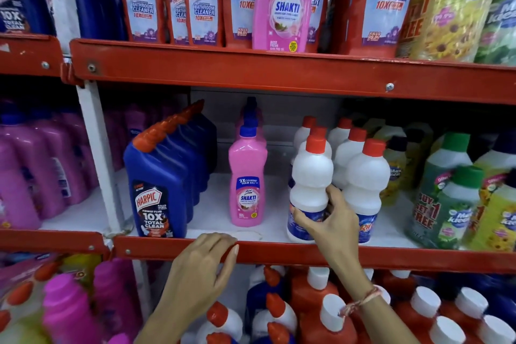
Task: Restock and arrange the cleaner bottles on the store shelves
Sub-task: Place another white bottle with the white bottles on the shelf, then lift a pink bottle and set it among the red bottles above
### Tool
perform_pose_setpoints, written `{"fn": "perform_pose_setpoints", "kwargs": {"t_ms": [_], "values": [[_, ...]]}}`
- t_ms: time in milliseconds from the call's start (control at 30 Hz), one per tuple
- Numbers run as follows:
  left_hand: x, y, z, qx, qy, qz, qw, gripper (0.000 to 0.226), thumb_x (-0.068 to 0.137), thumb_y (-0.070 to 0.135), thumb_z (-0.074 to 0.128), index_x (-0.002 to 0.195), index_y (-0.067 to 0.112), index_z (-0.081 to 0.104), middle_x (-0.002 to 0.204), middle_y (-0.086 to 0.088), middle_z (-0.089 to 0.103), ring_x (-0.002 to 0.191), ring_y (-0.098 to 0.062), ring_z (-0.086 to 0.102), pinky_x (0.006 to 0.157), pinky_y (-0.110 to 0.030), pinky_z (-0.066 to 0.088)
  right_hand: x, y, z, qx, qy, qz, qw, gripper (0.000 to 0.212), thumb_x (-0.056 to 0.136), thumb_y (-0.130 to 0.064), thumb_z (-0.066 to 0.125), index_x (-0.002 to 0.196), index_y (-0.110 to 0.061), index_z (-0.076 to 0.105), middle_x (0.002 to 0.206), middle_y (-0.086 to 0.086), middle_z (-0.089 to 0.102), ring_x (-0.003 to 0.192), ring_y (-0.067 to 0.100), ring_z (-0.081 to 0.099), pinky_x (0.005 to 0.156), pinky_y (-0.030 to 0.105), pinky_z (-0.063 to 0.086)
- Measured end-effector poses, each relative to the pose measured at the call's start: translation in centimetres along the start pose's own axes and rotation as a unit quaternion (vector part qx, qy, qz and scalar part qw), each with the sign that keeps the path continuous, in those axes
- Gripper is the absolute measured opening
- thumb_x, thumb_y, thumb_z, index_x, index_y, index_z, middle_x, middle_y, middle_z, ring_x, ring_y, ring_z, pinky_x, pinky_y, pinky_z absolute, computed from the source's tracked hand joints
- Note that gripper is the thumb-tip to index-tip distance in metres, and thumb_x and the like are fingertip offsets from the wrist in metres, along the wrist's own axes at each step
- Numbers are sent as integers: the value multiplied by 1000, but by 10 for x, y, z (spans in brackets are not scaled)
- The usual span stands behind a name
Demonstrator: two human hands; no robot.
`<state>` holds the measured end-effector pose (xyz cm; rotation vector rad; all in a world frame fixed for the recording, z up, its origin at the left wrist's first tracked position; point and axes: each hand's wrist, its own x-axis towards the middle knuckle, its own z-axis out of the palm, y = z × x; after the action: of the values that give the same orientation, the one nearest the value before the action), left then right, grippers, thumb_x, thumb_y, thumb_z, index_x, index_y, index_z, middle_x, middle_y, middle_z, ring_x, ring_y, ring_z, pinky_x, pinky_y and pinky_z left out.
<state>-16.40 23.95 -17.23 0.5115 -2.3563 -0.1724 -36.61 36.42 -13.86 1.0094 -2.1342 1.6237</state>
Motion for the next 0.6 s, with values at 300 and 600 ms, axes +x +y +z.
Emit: {"fn": "perform_pose_setpoints", "kwargs": {"t_ms": [300,600], "values": [[5,1,-12,4,-5,22,1000,37,90,40,41,104,22,70,102,12,71,95,-3,65,75,-16,53,2,-15,-5,-4,-29,50,998,50,72,-20,84,115,-18,59,109,2,71,101,22,67,83,32,55],[78,7,-81,24,217,132,967,35,92,24,49,119,7,64,130,-5,61,124,-17,53,104,-37,45,35,-131,-48,54,221,-143,963,38,85,-17,74,122,-12,67,115,0,64,101,13,64,91,25,52]]}}
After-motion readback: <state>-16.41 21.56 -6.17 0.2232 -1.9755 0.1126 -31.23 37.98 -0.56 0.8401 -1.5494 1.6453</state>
